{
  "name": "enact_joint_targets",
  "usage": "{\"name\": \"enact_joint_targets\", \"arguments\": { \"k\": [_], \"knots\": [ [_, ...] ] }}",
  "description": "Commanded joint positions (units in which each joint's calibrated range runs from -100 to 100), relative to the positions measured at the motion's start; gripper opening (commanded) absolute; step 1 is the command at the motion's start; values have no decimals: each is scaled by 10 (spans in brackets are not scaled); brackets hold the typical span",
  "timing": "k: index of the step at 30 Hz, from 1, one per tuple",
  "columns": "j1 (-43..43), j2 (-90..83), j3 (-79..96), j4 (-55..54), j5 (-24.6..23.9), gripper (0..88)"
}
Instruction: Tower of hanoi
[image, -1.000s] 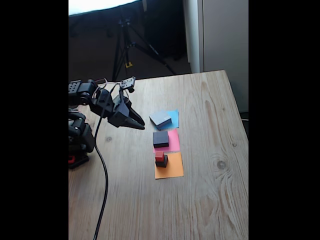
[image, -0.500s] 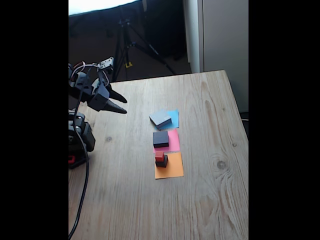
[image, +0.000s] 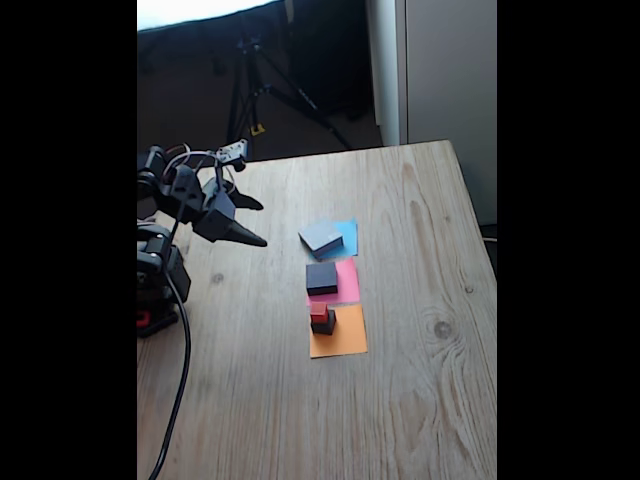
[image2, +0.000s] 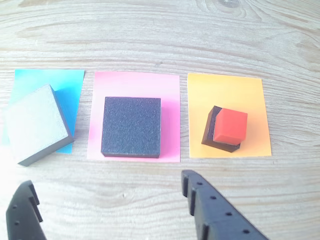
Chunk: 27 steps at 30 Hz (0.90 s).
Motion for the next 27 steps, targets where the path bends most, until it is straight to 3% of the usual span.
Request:
{"name": "enact_joint_targets", "arguments": {
  "k": [1,15,27],
  "knots": [
    [8,-18,107,-174,10,352],
    [18,29,376,-578,10,348],
    [16,191,426,-792,10,348]
  ]
}}
